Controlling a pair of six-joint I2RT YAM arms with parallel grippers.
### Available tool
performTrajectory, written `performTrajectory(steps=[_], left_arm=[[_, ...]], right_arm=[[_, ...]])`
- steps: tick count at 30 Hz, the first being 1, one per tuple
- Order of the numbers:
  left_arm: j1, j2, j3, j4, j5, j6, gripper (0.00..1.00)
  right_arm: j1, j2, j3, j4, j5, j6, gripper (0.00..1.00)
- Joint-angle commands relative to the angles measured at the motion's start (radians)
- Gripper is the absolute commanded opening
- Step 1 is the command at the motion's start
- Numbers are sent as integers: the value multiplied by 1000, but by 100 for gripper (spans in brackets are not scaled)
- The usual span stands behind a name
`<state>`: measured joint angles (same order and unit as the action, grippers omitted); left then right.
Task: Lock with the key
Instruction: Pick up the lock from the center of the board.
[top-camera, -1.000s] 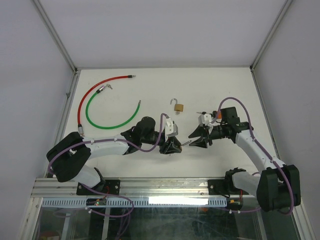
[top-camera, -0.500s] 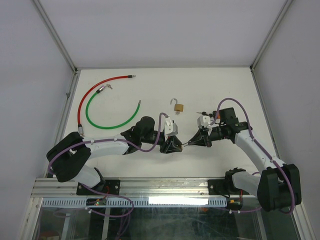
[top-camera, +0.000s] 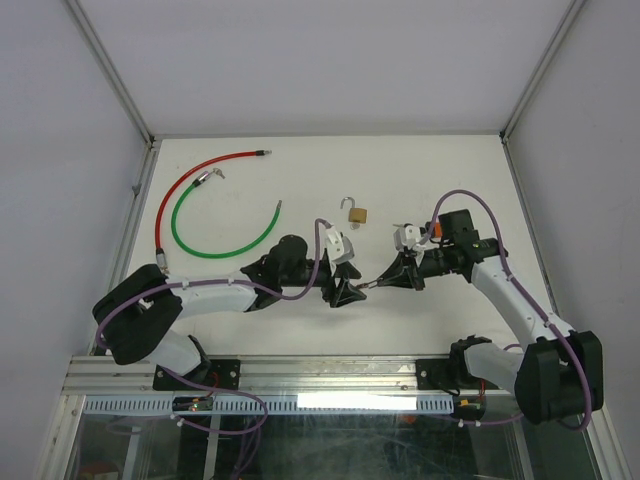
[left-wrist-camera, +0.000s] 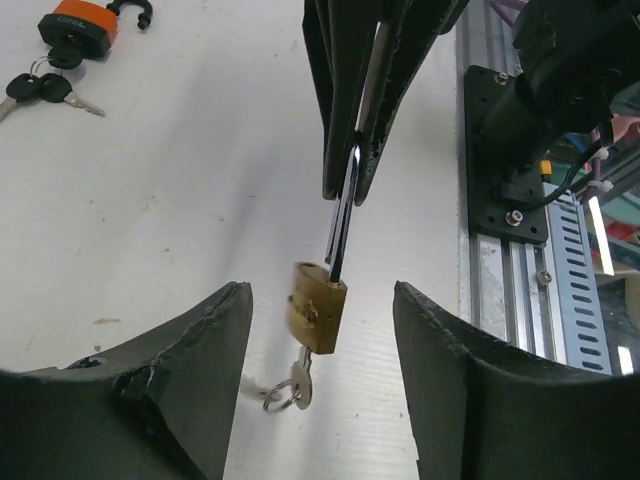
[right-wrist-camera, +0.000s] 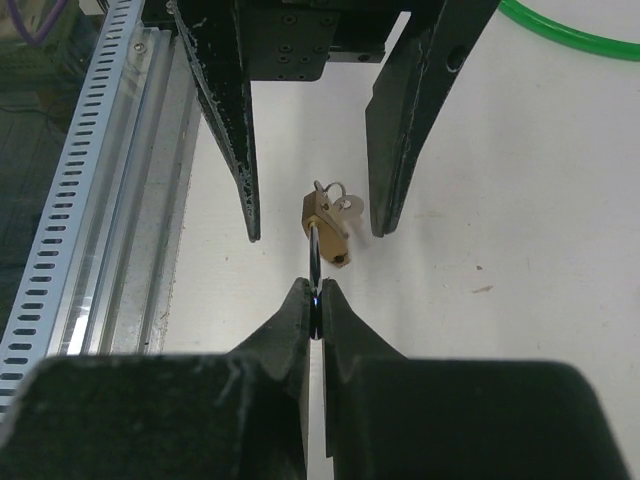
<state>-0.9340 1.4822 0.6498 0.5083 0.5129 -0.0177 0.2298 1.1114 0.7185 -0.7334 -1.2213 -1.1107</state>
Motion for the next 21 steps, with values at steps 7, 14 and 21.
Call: performTrajectory(steps=[7,14,21], left_arm=[[70,-140,-91,227,-96,-189,72],[153,-228,-194,349,-56,-293,80],[195,-294,-264,434,-76,-369,92]], right_arm=[[-2,-33,68,-40,-11,25,0],[-11,-38,82,-59,-15,25,0],[-25,-36,91,-73,-17,30,0]])
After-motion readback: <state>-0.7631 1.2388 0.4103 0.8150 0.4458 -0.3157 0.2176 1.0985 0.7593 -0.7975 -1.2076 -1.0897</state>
